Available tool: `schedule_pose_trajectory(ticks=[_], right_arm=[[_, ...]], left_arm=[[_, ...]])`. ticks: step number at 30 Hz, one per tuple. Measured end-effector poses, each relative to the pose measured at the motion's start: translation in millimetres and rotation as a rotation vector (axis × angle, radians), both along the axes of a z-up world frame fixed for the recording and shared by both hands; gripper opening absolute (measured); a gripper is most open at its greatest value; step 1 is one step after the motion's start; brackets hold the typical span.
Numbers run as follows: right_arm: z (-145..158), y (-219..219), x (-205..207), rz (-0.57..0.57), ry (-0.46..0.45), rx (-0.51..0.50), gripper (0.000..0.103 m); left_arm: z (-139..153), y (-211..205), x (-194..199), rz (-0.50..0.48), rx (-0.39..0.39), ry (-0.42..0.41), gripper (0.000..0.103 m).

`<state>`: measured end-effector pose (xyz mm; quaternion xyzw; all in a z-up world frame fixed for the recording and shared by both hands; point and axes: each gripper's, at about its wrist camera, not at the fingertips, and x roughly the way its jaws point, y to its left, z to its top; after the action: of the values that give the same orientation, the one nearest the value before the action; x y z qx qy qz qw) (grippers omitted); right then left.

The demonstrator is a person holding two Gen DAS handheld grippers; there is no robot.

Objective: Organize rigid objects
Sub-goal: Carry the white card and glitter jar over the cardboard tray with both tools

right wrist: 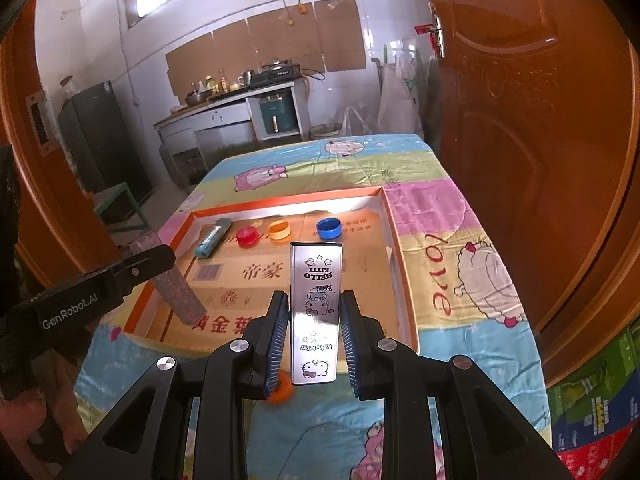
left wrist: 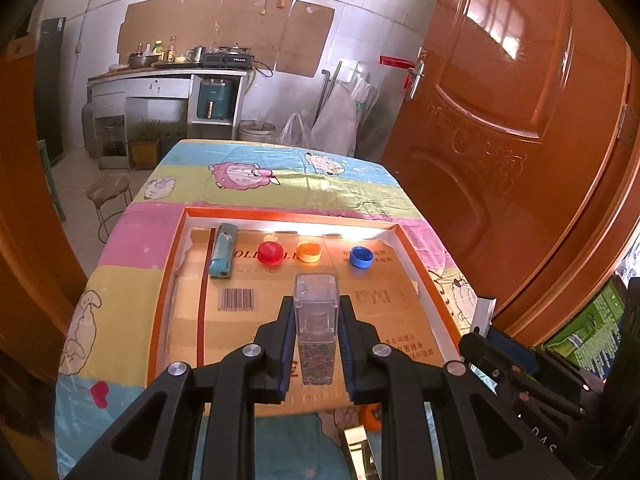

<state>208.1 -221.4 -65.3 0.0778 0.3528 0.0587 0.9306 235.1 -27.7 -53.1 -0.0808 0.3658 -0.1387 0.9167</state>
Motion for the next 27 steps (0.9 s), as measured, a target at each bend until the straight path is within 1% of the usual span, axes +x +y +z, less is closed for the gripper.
schedule_pose_trajectory(ticks=[9,20,27], right_arm=[[-1,-5,30,0.006,0.011,-0.009,0.027],[-19,-12,59,0.005,0.064,-0.001,0.027],[-33,-11,72,0.023,0.099,-0.006,0.027]], left_arm=[[-8,-13,29,-0.018,-0.005,0.030,0.020],[-28,-25,56,-0.030,0.017,0.082,0.020],[-40,-31,69,-0.039,0.046,0.128,0.020]])
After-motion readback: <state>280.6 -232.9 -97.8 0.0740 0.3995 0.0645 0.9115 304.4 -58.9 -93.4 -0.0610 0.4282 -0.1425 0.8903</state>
